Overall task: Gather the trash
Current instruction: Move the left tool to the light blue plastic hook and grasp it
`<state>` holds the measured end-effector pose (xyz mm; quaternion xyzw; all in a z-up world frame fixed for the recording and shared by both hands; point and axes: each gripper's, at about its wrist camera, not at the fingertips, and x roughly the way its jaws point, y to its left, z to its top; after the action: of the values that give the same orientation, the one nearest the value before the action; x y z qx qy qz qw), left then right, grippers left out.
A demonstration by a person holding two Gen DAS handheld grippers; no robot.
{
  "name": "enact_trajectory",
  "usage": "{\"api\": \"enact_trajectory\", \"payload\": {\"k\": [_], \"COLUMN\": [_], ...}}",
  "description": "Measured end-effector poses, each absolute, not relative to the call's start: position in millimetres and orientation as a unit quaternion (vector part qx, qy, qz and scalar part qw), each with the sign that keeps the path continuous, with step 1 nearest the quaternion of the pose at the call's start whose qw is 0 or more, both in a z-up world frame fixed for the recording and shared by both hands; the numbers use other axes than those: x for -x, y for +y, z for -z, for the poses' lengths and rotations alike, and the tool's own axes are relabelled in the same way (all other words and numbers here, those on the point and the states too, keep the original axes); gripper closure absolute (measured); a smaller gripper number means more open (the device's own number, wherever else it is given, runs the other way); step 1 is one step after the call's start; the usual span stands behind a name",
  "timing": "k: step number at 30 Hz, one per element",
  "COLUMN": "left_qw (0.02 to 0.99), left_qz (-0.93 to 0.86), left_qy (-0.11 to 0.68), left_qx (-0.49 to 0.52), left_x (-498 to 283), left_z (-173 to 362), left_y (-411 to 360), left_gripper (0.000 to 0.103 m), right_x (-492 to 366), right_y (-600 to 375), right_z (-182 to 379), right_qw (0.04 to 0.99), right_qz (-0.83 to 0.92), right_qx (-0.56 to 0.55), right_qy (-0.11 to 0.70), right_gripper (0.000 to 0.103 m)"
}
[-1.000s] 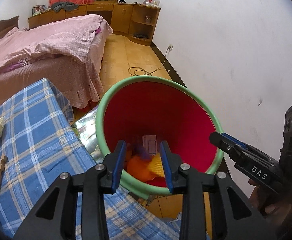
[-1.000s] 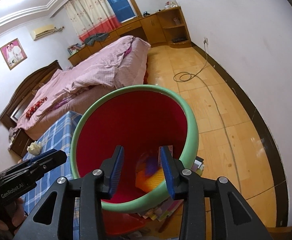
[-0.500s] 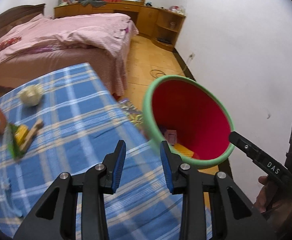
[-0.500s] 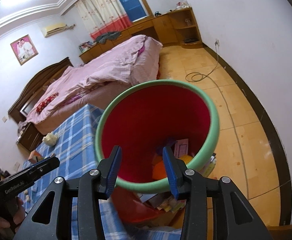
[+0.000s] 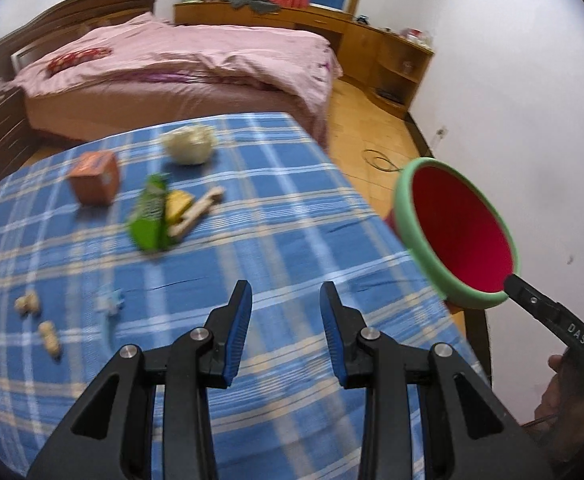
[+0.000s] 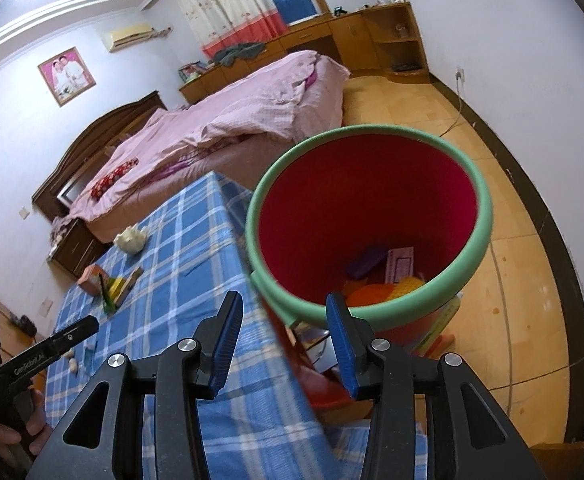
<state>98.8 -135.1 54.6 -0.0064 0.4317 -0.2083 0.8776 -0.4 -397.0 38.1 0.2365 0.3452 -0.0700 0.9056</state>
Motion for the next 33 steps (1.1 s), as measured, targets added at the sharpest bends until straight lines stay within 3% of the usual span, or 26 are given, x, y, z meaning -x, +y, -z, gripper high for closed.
{"api": "enact_trajectory", "payload": {"k": [4, 6, 15, 33], "left_qw": [0.883, 0.883, 0.880, 0.879], "left_qz": [0.178, 0.165, 0.091, 0.077], "left_qy": [0.435, 0.439, 0.466, 0.471], "left_qx": [0.011, 0.016, 0.027, 0.011], "left_x": [-99.7, -101.1, -107.2, -113.2], "left_z": [-48.3, -44.2, -16.6, 7.1], "left_y": [-107.2, -95.1, -47.0, -43.7], "left_gripper": [0.068, 0.068, 0.068, 0.070], "right_x": [0.5, 0.6, -3.6, -14.7], "right_y": [-387.1, -382.7, -367.5, -344.5], "right_z": [-36.8, -35.7, -32.7, -21.9], "right_qw": [0.905, 0.905, 0.902, 0.894], "right_qz": [0.065, 0.062, 0.044, 0.034], "right_qx": [-0.230, -0.231, -0.226, -0.212], "right_qy": [0.351, 0.353, 0.364, 0.393], "right_gripper": [0.056, 0.045, 0.045, 0.045]}}
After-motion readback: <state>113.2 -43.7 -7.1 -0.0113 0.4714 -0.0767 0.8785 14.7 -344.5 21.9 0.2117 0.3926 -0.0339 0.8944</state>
